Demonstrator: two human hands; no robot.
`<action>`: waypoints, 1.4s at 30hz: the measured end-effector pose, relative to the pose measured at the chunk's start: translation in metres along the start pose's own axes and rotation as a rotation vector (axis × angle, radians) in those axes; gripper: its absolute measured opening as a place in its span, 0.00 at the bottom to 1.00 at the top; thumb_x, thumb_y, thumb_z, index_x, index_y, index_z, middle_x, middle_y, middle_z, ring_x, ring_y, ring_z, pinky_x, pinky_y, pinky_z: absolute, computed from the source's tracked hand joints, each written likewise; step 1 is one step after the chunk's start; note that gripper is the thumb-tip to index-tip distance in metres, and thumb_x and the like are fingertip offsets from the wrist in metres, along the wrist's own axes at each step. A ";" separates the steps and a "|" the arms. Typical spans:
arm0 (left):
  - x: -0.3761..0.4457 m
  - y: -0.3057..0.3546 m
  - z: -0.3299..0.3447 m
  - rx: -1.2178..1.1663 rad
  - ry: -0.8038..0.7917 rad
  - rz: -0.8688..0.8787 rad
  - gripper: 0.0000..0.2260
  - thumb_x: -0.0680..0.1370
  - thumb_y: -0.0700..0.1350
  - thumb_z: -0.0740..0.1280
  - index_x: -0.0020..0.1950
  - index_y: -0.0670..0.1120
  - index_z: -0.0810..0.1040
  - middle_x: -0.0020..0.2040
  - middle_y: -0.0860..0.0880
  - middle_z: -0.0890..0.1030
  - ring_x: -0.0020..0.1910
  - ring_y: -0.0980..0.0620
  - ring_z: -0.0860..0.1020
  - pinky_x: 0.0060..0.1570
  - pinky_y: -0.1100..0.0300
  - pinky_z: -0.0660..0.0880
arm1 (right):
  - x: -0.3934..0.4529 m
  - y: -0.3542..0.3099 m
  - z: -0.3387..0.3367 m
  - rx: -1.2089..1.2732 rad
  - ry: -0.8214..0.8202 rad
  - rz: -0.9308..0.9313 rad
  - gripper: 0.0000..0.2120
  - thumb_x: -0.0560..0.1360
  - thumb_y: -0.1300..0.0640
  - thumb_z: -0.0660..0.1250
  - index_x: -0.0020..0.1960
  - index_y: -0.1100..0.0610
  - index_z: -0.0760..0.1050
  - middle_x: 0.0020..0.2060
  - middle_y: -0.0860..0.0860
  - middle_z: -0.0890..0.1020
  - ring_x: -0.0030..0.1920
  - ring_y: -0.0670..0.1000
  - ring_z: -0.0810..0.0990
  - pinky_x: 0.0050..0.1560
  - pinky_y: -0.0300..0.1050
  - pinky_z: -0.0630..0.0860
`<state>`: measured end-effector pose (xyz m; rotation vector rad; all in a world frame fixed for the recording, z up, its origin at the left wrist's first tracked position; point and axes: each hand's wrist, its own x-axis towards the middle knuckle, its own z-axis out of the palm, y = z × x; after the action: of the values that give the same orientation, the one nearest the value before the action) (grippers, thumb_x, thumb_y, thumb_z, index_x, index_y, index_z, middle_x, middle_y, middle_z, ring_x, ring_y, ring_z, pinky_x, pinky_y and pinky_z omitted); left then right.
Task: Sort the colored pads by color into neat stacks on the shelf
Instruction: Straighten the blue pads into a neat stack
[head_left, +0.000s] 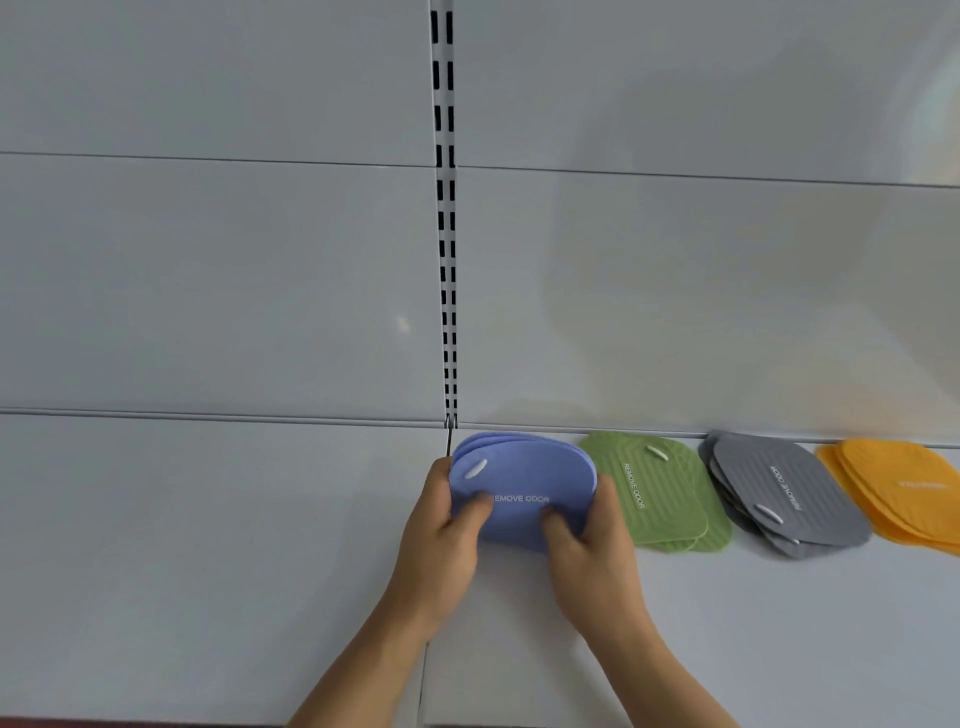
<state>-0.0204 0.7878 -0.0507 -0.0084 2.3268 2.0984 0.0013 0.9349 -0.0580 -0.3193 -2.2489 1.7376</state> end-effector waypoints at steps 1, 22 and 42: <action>0.001 -0.001 0.001 0.007 0.001 -0.014 0.12 0.83 0.37 0.65 0.61 0.54 0.77 0.52 0.62 0.84 0.52 0.62 0.81 0.47 0.74 0.72 | 0.001 0.001 0.001 0.002 -0.002 0.012 0.12 0.77 0.67 0.65 0.51 0.50 0.72 0.43 0.46 0.81 0.46 0.48 0.79 0.44 0.42 0.75; 0.007 -0.007 0.002 0.120 0.044 0.009 0.11 0.80 0.34 0.62 0.57 0.48 0.68 0.54 0.50 0.80 0.44 0.69 0.77 0.45 0.74 0.72 | 0.002 0.000 0.003 -0.032 -0.008 -0.045 0.16 0.77 0.74 0.61 0.53 0.53 0.71 0.45 0.45 0.81 0.44 0.36 0.78 0.45 0.28 0.72; 0.073 0.001 -0.024 0.702 -0.081 -0.074 0.04 0.79 0.42 0.62 0.49 0.45 0.76 0.39 0.51 0.79 0.40 0.45 0.76 0.38 0.53 0.73 | 0.061 -0.011 -0.003 -0.694 -0.149 -0.135 0.24 0.77 0.59 0.63 0.73 0.53 0.71 0.43 0.53 0.84 0.44 0.59 0.80 0.42 0.50 0.74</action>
<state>-0.0931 0.7643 -0.0482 -0.0042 2.8057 1.1286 -0.0553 0.9553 -0.0413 -0.1673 -2.8470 0.8901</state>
